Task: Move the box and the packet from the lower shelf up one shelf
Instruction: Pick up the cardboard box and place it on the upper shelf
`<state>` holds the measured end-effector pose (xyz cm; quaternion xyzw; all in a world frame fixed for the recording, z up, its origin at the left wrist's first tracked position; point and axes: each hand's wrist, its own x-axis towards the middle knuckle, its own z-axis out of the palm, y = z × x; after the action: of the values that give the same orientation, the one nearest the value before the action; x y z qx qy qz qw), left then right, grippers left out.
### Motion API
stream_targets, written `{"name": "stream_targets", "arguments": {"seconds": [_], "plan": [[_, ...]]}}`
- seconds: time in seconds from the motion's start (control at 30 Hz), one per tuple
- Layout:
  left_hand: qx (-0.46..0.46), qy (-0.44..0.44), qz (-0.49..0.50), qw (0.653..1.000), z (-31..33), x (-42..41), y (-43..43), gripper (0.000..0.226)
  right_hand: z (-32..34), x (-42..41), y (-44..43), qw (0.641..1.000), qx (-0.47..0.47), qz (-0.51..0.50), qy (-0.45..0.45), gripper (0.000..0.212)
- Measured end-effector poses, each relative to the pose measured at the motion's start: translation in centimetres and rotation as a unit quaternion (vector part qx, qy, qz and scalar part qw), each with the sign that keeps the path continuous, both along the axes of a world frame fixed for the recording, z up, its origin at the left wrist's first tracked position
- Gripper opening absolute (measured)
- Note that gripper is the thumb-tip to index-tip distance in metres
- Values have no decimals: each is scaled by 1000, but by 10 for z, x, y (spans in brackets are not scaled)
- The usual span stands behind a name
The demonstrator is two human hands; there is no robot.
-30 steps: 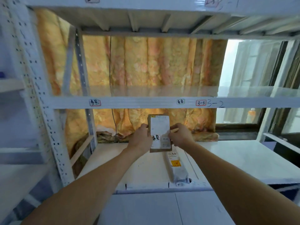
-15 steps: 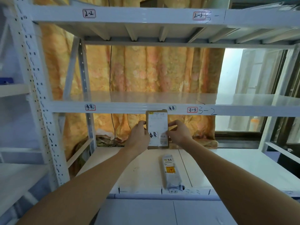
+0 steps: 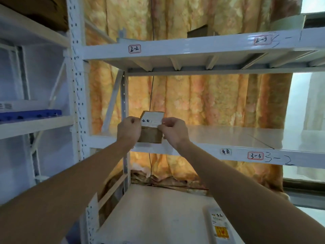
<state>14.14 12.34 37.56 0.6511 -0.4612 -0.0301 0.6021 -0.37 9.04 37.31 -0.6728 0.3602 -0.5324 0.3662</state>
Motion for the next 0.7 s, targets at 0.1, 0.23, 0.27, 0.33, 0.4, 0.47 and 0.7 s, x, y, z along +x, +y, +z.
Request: {"name": "stream_targets", "arguments": {"seconds": [0.1,0.23,0.27,0.33,0.4,0.47,0.7], "plan": [[30,-3,-1,1000,-1,46,-27,22,0,45,-24,1000,-4,1,18,35],[31,-10,-19,999,-9,87,-56,24,-3,89,-58,997,-18,-10,80,43],[31,-14,-28,999,-11,94,-63,26,-4,98,-67,996,-15,-12,93,45],[41,-19,-42,998,-13,107,-78,30,-6,112,-81,993,-11,-24,112,44],[66,-15,-40,997,-12,116,-91,32,-9,119,-93,990,-15,-41,137,41],[99,-13,-48,994,-10,121,-103,32,-12,125,-102,985,-24,-60,157,39],[138,-46,-41,988,-7,125,-118,27,-13,130,-116,983,-31,-82,163,38]]}}
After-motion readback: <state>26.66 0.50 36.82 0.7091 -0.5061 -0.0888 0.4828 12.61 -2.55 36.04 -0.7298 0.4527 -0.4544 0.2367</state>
